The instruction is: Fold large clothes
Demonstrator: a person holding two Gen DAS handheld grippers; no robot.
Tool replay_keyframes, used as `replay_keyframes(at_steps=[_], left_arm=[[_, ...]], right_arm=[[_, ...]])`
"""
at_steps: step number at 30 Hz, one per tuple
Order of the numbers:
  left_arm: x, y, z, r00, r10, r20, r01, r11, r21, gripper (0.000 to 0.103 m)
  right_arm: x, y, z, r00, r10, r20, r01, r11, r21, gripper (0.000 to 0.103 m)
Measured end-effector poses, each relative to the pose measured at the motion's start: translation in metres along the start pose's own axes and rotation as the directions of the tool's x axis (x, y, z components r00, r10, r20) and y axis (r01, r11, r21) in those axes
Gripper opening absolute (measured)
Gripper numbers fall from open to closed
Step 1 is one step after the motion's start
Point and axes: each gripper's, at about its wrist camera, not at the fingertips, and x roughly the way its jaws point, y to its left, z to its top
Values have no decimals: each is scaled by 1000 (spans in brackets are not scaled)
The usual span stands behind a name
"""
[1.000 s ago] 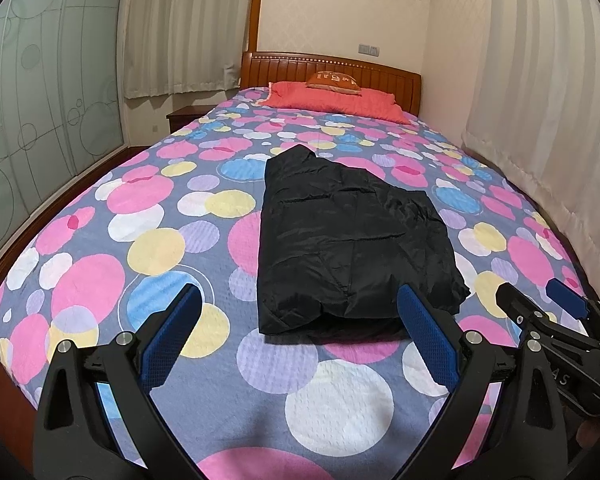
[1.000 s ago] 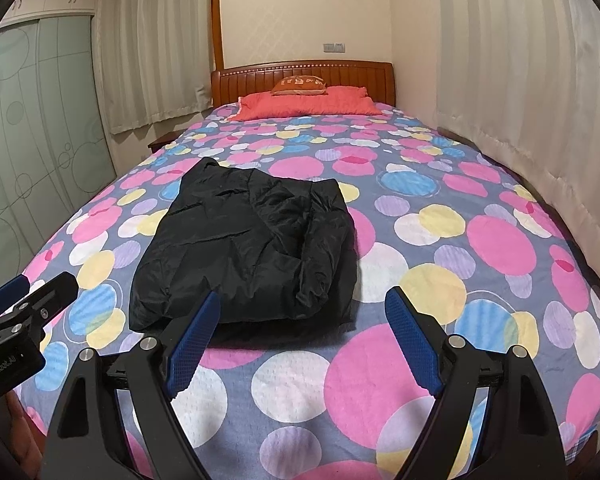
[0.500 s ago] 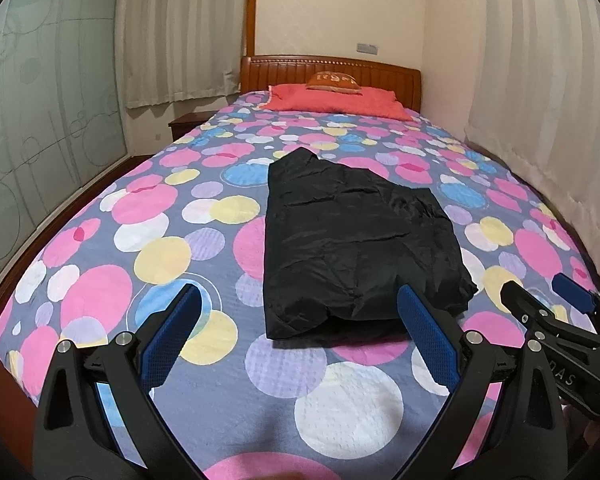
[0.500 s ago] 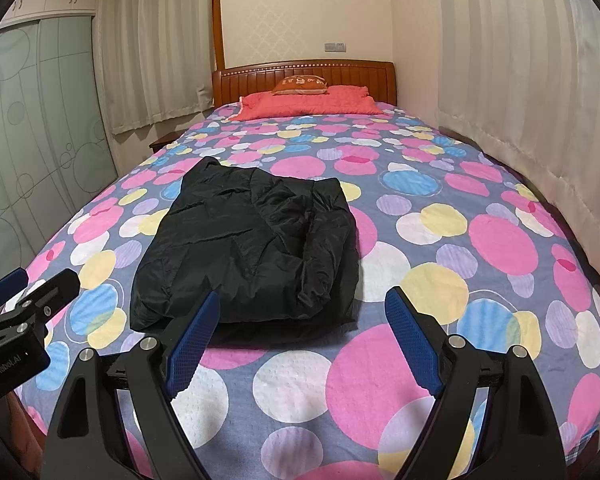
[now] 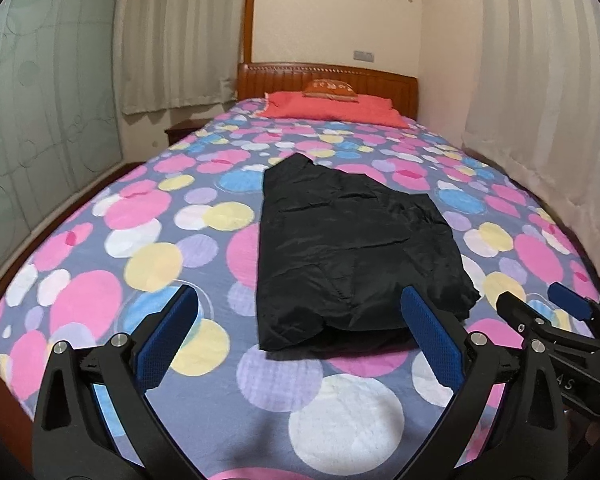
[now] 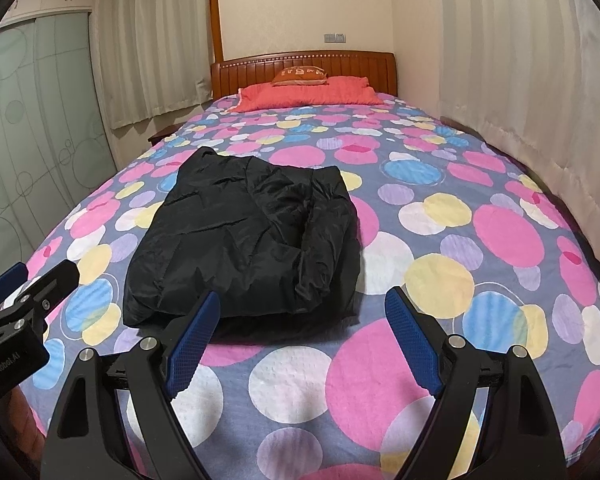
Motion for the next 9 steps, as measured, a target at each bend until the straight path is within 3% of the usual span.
replay_keyframes(at_steps=[9], left_arm=[[44, 18, -1, 995, 37, -87, -41, 998, -39, 101]], right_arm=[[32, -31, 1, 998, -28, -50, 31, 998, 49, 83]])
